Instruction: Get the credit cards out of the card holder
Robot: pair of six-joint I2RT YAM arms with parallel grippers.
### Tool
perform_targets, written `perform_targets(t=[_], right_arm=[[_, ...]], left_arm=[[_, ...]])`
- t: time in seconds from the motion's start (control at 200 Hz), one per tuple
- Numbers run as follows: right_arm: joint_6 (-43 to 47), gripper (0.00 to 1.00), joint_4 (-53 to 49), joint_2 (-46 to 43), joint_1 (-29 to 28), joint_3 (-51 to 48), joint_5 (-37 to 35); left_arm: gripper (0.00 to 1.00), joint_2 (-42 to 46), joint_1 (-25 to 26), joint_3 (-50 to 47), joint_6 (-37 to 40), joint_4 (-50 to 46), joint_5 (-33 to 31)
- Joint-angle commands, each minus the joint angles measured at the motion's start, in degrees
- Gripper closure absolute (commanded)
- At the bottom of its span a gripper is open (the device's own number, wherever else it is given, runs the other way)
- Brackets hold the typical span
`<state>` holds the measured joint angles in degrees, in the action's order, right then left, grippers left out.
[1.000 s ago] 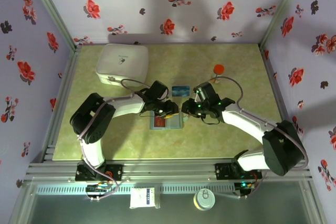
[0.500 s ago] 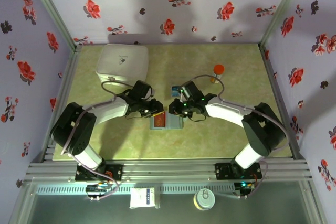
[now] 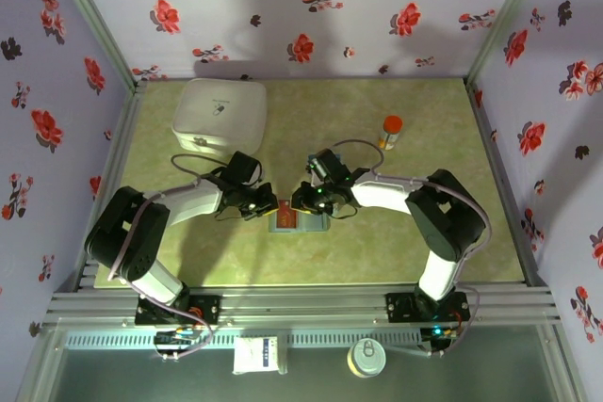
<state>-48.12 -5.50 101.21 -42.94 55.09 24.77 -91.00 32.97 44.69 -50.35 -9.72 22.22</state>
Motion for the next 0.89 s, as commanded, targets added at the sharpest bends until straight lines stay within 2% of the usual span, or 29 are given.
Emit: perform_targets(t=[0.0, 0.535, 0.89], right_arm=[[-0.84, 0.75, 1.28, 1.06, -0.57, 1.60, 1.48], [-1.06, 0.76, 2.73, 3.54, -0.74, 1.42, 2.61], [-1.98, 0.82, 5.49, 4.51, -0.83, 1.37, 4.76]], left_arm=[[0.96, -0.76, -0.45, -0.49, 1.48, -0.59, -0.36], [1.00, -2.89, -0.62, -1.09, 1.74, -0.92, -0.70], [1.00, -3.39, -0.65, -1.09, 1.56, -0.66, -0.47]])
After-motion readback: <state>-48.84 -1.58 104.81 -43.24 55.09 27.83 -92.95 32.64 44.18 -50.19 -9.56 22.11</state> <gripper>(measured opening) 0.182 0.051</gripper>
